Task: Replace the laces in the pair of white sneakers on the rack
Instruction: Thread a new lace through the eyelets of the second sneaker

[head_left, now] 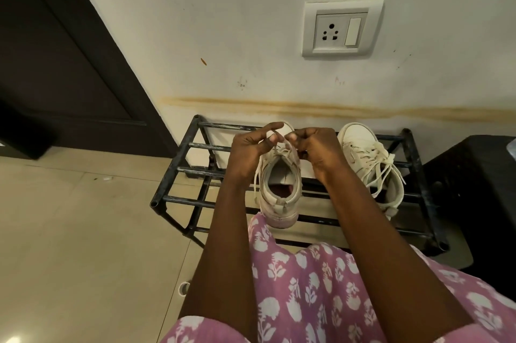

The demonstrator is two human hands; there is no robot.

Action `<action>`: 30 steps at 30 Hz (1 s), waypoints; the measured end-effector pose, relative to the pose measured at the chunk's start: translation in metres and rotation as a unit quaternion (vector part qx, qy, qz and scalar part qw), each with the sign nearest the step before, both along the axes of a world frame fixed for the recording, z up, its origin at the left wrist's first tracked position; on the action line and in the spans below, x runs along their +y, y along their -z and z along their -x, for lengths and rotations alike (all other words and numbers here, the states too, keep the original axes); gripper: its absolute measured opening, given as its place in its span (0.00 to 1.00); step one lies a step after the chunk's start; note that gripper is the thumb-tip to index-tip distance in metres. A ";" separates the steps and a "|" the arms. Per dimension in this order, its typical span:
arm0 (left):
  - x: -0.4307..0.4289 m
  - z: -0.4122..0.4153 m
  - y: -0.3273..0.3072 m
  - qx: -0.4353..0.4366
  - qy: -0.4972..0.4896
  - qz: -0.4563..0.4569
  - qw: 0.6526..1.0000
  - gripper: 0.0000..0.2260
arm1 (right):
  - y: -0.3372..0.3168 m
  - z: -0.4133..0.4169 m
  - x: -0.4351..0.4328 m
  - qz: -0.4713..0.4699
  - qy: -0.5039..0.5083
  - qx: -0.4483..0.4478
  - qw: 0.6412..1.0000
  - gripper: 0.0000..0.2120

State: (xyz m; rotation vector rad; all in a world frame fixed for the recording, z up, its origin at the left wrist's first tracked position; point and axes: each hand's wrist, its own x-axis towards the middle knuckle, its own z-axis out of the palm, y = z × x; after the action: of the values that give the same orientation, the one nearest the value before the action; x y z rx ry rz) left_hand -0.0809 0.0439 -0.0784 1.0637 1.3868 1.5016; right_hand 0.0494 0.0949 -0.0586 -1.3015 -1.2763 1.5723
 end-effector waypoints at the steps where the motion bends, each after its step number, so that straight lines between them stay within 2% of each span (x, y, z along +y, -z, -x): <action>1: -0.002 0.002 0.001 -0.004 -0.010 0.002 1.000 0.08 | 0.000 -0.002 0.002 -0.015 0.015 -0.023 1.000 0.10; 5: -0.011 0.013 0.009 -0.013 -0.040 0.026 0.999 0.10 | 0.005 -0.010 0.006 -0.108 0.029 -0.164 0.980 0.05; 9: -0.018 0.018 0.011 -0.069 -0.011 0.060 0.996 0.13 | 0.013 -0.017 0.001 -0.244 0.007 -0.337 0.909 0.07; 12: -0.020 0.022 0.012 -0.056 -0.023 0.086 0.994 0.15 | 0.021 -0.017 -0.002 -0.288 -0.014 -0.406 0.867 0.10; 16: -0.020 0.025 0.012 -0.037 -0.029 0.118 0.992 0.16 | 0.022 -0.014 -0.001 -0.315 -0.022 -0.454 0.833 0.10; 21: -0.022 0.025 0.012 -0.036 -0.031 0.149 0.988 0.16 | 0.027 -0.018 0.001 -0.296 -0.018 -0.453 0.840 0.10; 24: -0.026 0.027 0.009 -0.030 0.003 0.163 0.986 0.14 | 0.026 -0.023 -0.001 -0.262 -0.028 -0.397 0.879 0.09; 27: -0.032 0.037 0.007 -0.040 0.047 0.133 0.989 0.11 | 0.026 -0.032 -0.006 -0.221 -0.034 -0.348 0.910 0.08; 29: -0.031 0.042 0.008 -0.049 0.026 0.124 0.991 0.14 | 0.026 -0.036 -0.009 -0.201 -0.017 -0.335 0.920 0.09; 30: -0.029 0.043 0.010 -0.044 0.007 0.124 0.991 0.14 | 0.026 -0.036 -0.009 -0.190 -0.006 -0.328 0.925 0.05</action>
State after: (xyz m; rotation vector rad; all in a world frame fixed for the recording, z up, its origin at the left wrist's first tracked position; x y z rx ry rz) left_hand -0.1244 0.0144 -0.0886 0.8396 1.4569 1.3096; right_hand 0.0855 0.0856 -0.0850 -1.6124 -1.8791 0.8299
